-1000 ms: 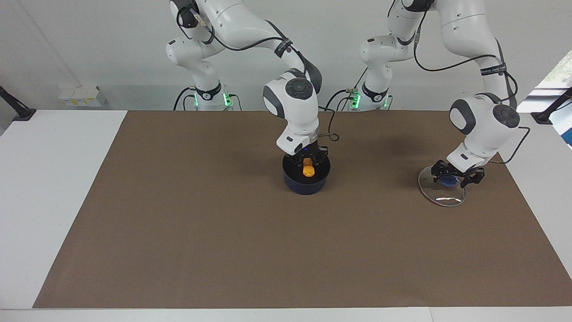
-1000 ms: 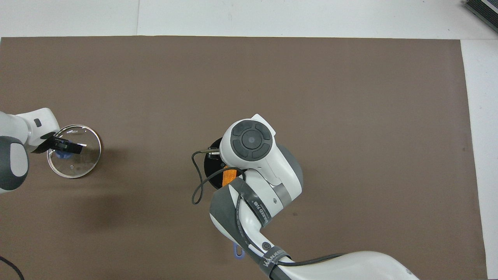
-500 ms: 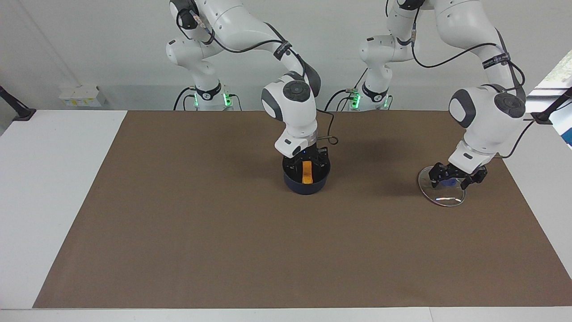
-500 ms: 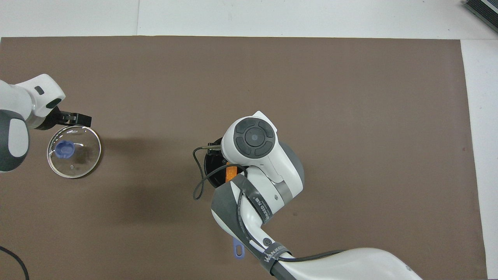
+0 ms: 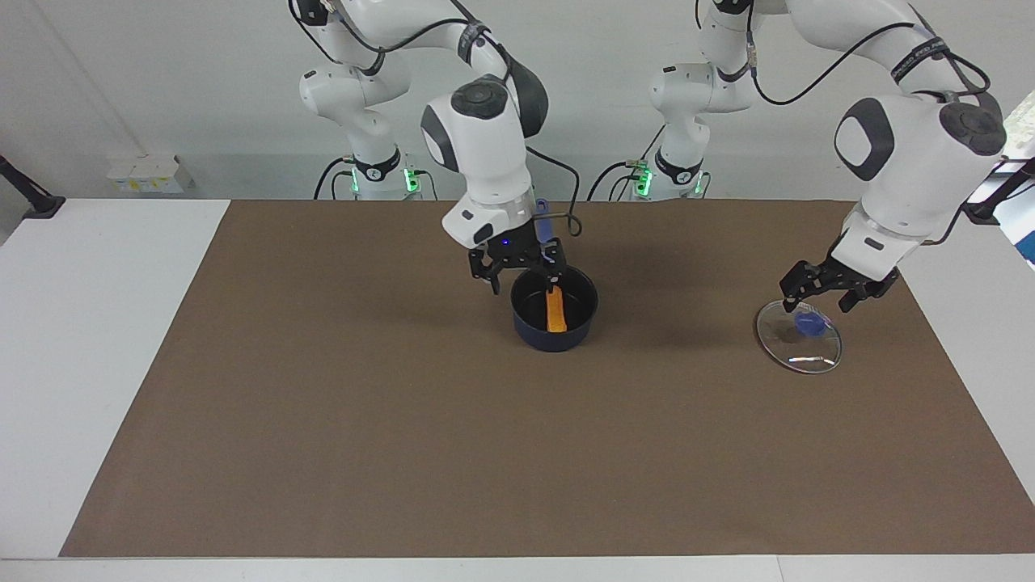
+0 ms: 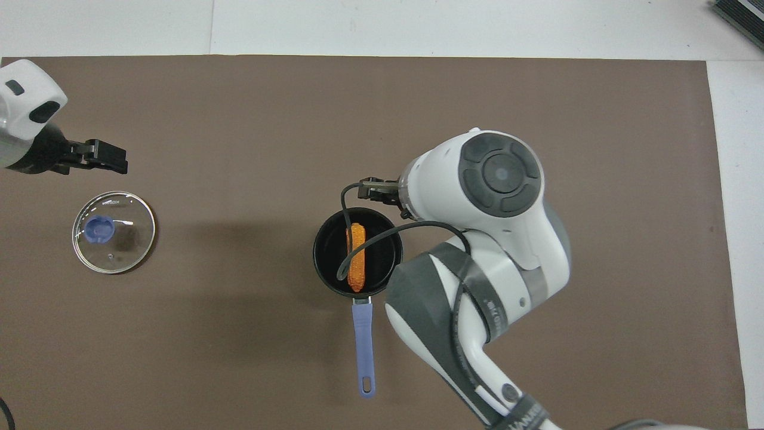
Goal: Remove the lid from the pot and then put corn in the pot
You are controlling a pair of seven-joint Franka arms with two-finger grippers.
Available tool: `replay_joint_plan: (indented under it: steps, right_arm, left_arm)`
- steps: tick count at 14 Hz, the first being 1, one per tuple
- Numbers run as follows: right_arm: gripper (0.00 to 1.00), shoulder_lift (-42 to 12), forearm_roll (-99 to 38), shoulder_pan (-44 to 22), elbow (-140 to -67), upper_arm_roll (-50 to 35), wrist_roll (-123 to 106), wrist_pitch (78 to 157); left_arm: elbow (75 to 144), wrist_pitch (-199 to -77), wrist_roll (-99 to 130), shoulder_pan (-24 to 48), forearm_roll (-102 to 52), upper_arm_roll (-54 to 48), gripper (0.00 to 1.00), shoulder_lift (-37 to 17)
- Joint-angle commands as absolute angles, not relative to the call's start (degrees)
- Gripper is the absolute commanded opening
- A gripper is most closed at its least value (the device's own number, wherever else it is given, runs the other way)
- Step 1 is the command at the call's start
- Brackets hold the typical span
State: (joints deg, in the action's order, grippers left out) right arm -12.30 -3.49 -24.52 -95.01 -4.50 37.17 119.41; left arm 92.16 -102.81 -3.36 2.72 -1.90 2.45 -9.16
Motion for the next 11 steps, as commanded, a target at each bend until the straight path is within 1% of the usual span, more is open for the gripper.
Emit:
replay_joint_plan:
  steps: [1,2,3,5,7,9,11]
  right_arm:
    - [1.0,-6.35,-3.25,-20.14,-99.57,-5.1,36.22,118.4]
    - [1.0,-4.59,-3.25,-18.39,-100.02,-5.1,34.21,116.91]
    - [1.0,-3.18,-3.25,-16.72,-100.02,-5.1,32.54,115.07]
    - [1.0,-0.36,-3.25,-12.94,-100.02,-5.1,30.16,111.9]
    - [1.0,2.01,-3.25,-9.16,-99.84,-5.1,27.0,108.82]
    - [1.0,2.63,-3.25,-6.43,-98.97,-4.92,23.83,106.54]
    - [1.0,2.55,-3.16,-5.02,-97.39,-4.4,21.63,103.46]
  left_arm:
    - [86.5,-94.25,-2.72,2.81,-2.64,3.16,1.0,-8.62]
    - [86.22,-92.22,-2.72,2.73,-2.38,3.08,1.0,-7.4]
    - [87.35,-90.89,-2.99,2.64,-2.37,2.99,1.0,-4.86]
    - [91.3,-90.7,-3.16,2.72,-2.02,3.16,1.0,-1.51]
    - [91.41,-90.09,-3.34,2.72,-1.93,3.08,1.0,-1.06]
    - [90.62,-89.83,-3.43,2.81,-1.93,3.16,1.0,-0.79]
    - [87.91,-86.07,-3.69,2.55,-1.76,3.08,1.0,-1.23]
